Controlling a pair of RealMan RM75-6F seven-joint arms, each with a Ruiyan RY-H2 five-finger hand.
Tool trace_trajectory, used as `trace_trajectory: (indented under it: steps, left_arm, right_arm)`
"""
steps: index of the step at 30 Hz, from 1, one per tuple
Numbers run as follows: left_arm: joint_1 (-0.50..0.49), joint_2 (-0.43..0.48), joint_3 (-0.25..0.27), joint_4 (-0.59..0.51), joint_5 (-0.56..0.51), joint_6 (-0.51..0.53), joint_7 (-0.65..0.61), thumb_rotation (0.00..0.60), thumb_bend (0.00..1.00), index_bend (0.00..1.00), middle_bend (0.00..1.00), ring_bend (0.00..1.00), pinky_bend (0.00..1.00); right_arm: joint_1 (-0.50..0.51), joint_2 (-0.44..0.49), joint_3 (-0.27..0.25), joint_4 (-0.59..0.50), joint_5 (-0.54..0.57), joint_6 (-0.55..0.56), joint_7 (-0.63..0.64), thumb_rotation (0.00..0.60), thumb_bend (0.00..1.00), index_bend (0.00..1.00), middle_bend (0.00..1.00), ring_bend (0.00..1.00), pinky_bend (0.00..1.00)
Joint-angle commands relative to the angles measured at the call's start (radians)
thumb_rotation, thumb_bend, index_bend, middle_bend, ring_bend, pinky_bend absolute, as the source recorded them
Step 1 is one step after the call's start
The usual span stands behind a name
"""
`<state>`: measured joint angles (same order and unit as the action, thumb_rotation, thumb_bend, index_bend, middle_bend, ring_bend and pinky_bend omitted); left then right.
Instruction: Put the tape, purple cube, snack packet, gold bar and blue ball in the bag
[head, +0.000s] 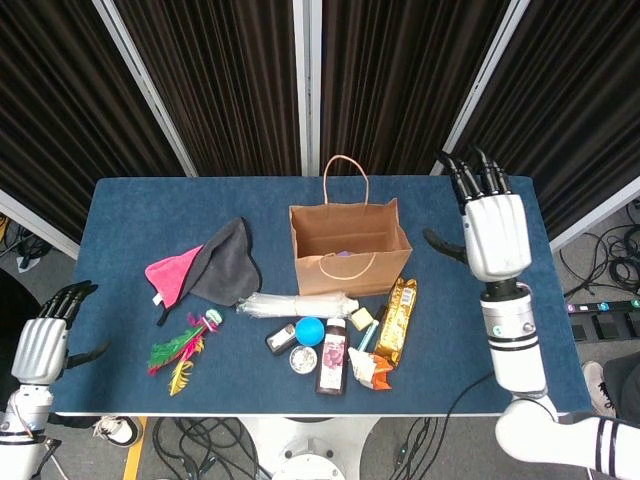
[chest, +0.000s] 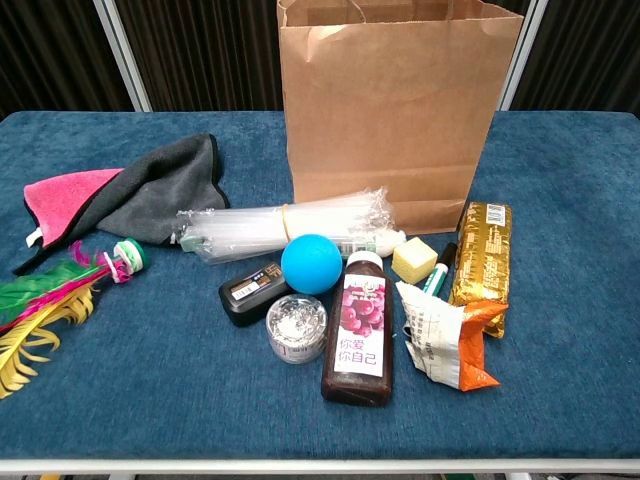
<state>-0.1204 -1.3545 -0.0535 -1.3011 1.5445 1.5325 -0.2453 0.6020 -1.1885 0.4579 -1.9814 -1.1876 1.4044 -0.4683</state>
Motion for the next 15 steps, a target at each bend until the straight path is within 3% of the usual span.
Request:
trace_trajectory:
  steps: [1,8,15]
  left_arm:
    - [-0.001,0.0,0.005,-0.005,0.007,0.002,0.007,0.6,0.22,0.22,0.26,0.17,0.25]
    - [-0.009,-0.009,0.009,-0.018,0.016,-0.003,0.018,0.6,0.22,0.22,0.26,0.17,0.25]
    - [-0.002,-0.006,0.011,-0.026,0.019,0.014,0.033,0.6,0.22,0.22,0.26,0.17,0.25]
  right_arm:
    - [-0.141,0.117,-0.086,-0.021,-0.047,0.022,0.128,0.6,0.0,0.28,0.27,0.12,0.2]
    - [-0.285,0.18,-0.233,0.029,-0.101,0.038,0.233,0.6,0.02,0.28,0.3,0.13,0.21]
    - [-0.319,0.119,-0.386,0.065,-0.187,-0.073,0.27,0.6,0.01,0.28,0.3,0.13,0.22]
